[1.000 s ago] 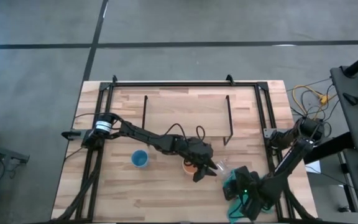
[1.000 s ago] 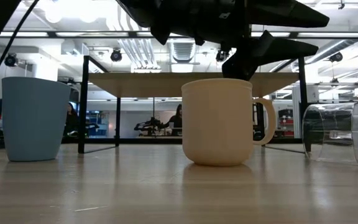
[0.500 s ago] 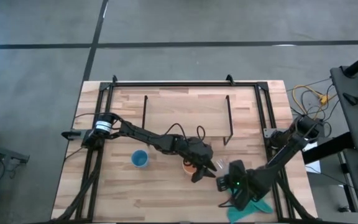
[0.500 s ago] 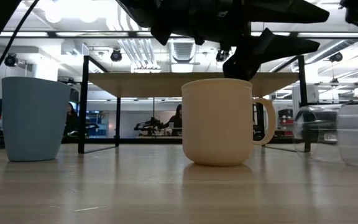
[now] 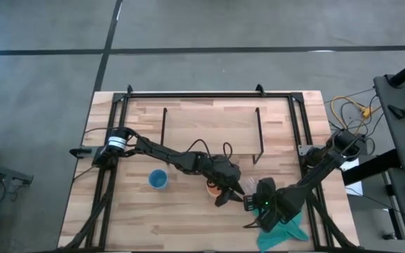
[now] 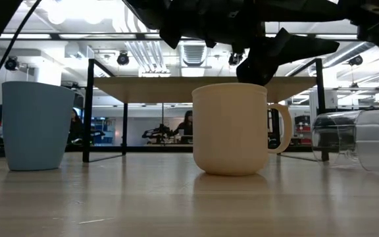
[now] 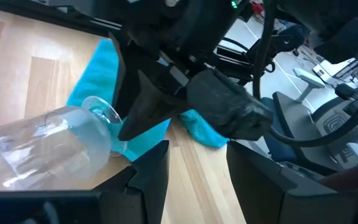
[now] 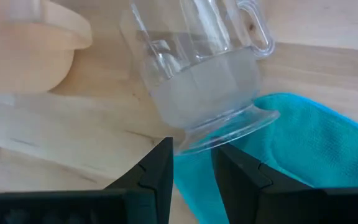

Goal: Stack small to large cups/mugs on shelf
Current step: Put the transparent mug on the shelf

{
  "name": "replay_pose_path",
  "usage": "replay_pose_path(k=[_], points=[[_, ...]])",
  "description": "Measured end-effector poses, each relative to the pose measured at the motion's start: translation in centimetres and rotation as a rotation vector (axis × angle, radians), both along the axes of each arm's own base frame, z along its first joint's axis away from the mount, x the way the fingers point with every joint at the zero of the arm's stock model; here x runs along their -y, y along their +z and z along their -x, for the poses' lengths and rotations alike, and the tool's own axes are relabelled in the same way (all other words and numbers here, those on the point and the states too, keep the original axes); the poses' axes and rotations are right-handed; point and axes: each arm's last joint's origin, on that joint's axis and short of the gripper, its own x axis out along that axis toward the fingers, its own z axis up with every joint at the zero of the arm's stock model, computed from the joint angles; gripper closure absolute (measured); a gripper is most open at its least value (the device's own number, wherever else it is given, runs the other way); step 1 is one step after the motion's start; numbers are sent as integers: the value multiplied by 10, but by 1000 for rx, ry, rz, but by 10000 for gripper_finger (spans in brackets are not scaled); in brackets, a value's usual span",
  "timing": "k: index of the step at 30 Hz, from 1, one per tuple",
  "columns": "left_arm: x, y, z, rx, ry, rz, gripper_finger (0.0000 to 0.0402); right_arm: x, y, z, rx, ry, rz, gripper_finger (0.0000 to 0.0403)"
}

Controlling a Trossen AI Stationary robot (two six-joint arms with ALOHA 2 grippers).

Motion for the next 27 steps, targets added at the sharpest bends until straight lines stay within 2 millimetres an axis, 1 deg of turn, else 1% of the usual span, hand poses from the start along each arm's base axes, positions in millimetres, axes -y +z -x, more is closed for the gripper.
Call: replay_pose_path(k=[5, 17, 22, 27], points=[[0, 0, 0, -1, -13, 4, 253, 3, -2, -1, -7, -8, -1, 311], [-1, 0, 0, -2, -12, 4, 253, 5, -14, 2, -15, -11, -23, 389], [-1, -1, 0, -3, -12, 4, 253, 4, -16, 2, -9, -9, -28, 394], [-1, -1, 1, -6, -12, 5, 253, 1, -11, 1, 19, 7, -20, 394]])
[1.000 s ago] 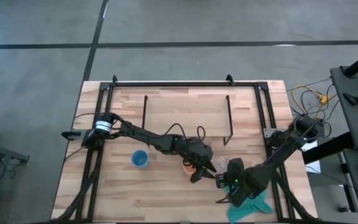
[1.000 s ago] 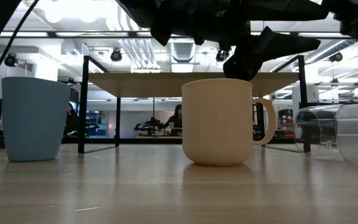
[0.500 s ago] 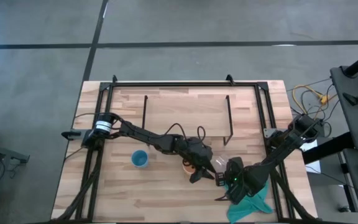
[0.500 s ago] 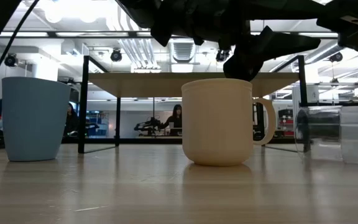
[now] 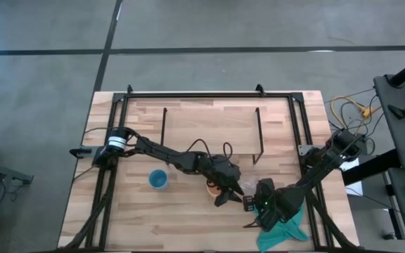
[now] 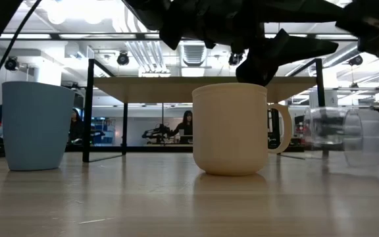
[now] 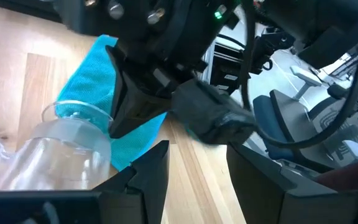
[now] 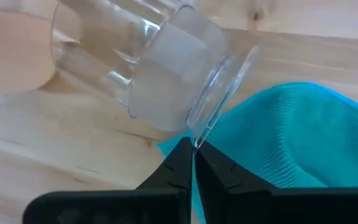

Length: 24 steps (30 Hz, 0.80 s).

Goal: Stack small to large cups/mugs on shelf
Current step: Put the transparent mug on the shelf

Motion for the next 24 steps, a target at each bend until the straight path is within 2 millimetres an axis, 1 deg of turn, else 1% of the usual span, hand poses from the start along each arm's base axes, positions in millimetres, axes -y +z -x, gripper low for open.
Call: replay_pose_path(k=[6, 13, 17, 20, 24], points=[[0, -1, 1, -12, 2, 5, 253, -11, 12, 0, 41, 42, -7, 394], [0, 5, 3, -16, 3, 5, 253, -19, 22, 11, 6, 66, 26, 394], [-1, 12, 7, -33, 4, 2, 253, -22, 34, 13, -15, 76, 55, 394], [-2, 19, 10, -25, 10, 1, 253, -23, 45, 13, 2, 81, 93, 394], [-4, 25, 12, -12, 54, -14, 253, -23, 62, 12, 11, 84, 132, 394]])
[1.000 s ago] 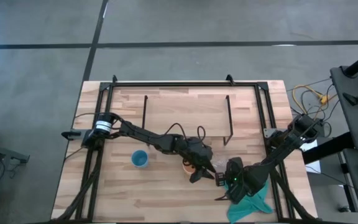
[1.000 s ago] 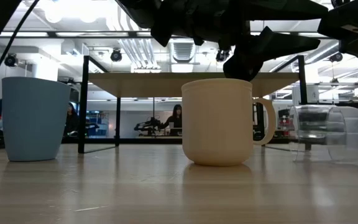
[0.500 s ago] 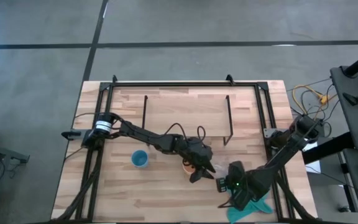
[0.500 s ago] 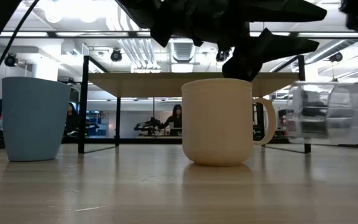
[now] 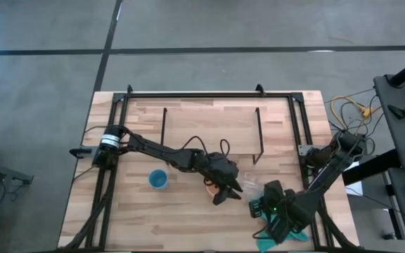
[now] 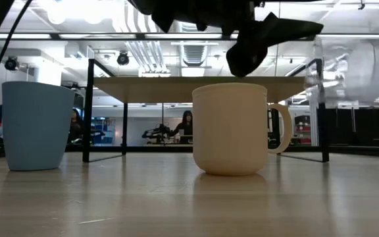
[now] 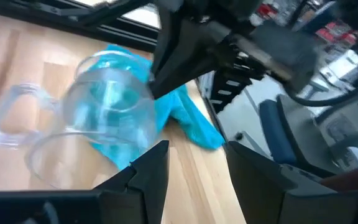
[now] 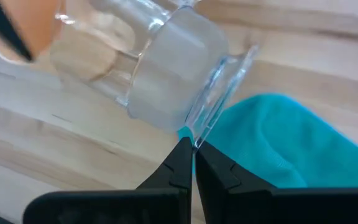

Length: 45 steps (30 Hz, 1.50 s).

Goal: Stack small to large cups/mugs on shelf
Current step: Put the transparent mug on the shelf

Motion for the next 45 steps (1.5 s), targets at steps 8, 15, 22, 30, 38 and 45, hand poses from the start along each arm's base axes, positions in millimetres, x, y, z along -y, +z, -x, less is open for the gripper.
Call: replay_pose_path(k=[8, 15, 22, 30, 38, 45], points=[[-3, -2, 0, -29, 48, -23, 253, 2, 24, 3, -4, 20, 82, 395], [-4, 1, 0, -30, 69, -31, 253, 0, 25, 5, -7, 36, 94, 395], [-7, 11, 3, -5, 109, -41, 253, -1, 24, 8, -20, 44, 97, 395], [-7, 11, 4, -5, 117, -45, 253, 0, 24, 9, -25, 45, 103, 395], [-9, 14, 2, 14, 135, -47, 253, 1, 25, 6, 48, 39, 145, 395], [-10, 14, 2, 14, 139, -48, 257, 2, 25, 2, 89, 31, 158, 395]])
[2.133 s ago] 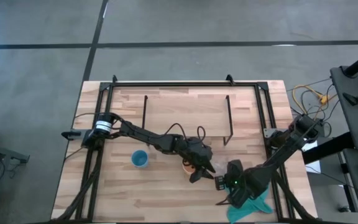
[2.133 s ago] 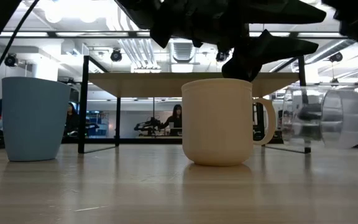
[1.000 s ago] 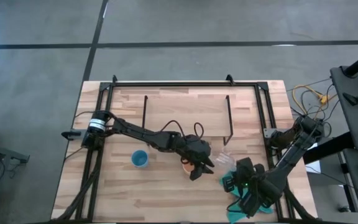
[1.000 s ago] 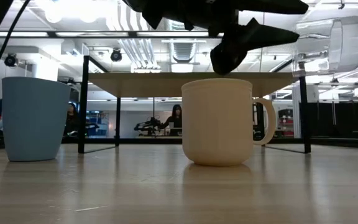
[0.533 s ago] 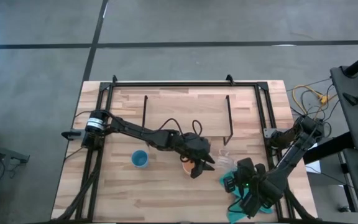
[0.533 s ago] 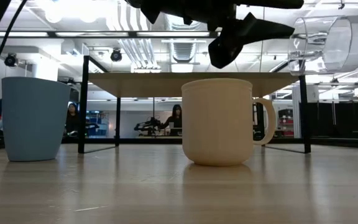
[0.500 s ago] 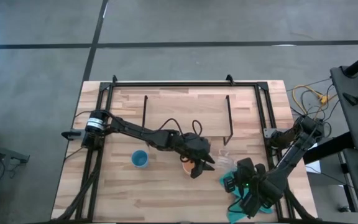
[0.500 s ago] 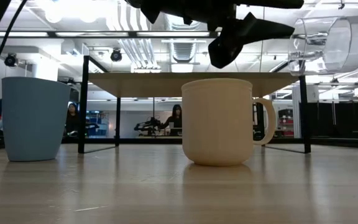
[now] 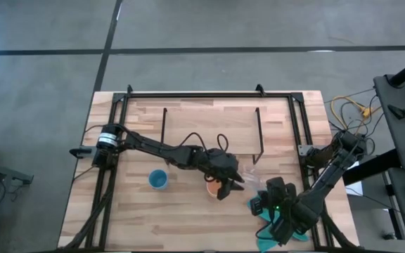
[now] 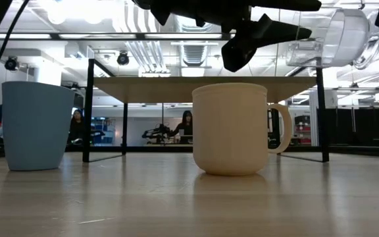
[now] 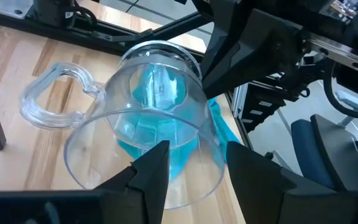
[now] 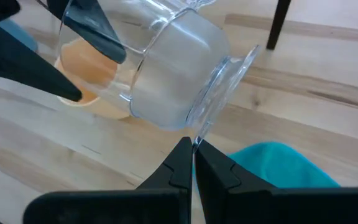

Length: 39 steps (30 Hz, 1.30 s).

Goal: Stack small to large cups/mugs on shelf
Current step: Put the transparent mug on the shelf

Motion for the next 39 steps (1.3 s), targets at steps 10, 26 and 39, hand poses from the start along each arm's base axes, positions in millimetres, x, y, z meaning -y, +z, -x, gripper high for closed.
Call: replay_pose_path(k=[10, 26, 39], points=[[0, 0, 0, 0, -4, -7, 389, 0, 1, -2, 30, 5, 15, 394], [1, 0, 0, -2, -14, -5, 401, -1, 6, -2, 38, 53, -7, 394], [1, 4, 0, 6, -16, -3, 401, 7, 19, -1, 13, 125, -55, 393]])
